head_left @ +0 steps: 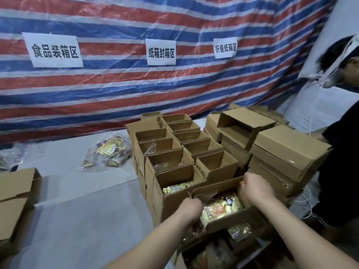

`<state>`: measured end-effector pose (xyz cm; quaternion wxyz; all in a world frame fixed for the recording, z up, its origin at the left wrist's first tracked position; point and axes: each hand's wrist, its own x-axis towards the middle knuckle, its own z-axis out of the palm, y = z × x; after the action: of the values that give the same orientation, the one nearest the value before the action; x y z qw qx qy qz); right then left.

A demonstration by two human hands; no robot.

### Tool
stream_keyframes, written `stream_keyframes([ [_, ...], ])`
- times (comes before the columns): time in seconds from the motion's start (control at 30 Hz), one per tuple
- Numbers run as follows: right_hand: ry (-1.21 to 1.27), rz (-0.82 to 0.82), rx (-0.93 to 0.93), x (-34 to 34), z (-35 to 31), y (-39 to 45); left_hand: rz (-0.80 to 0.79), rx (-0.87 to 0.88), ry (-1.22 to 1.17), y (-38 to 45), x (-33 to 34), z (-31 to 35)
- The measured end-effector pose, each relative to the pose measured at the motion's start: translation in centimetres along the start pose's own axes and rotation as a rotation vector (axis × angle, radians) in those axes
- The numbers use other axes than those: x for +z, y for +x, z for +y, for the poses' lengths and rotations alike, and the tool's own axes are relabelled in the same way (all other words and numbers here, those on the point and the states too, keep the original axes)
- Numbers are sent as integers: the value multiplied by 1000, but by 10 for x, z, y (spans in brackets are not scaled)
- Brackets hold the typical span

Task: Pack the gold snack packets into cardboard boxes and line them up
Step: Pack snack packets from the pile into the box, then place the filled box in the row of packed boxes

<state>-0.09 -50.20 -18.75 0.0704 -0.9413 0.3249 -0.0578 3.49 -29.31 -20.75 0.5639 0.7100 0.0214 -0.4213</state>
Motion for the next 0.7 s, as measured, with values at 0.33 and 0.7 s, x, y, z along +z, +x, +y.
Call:
stream_keyframes([
  [0.33,18,-76,-12,29,37,88,77,-55,-37,64,71,37],
  [0.7,122,-134,-5,55,45,125,86,-127,-158,96,88,49],
])
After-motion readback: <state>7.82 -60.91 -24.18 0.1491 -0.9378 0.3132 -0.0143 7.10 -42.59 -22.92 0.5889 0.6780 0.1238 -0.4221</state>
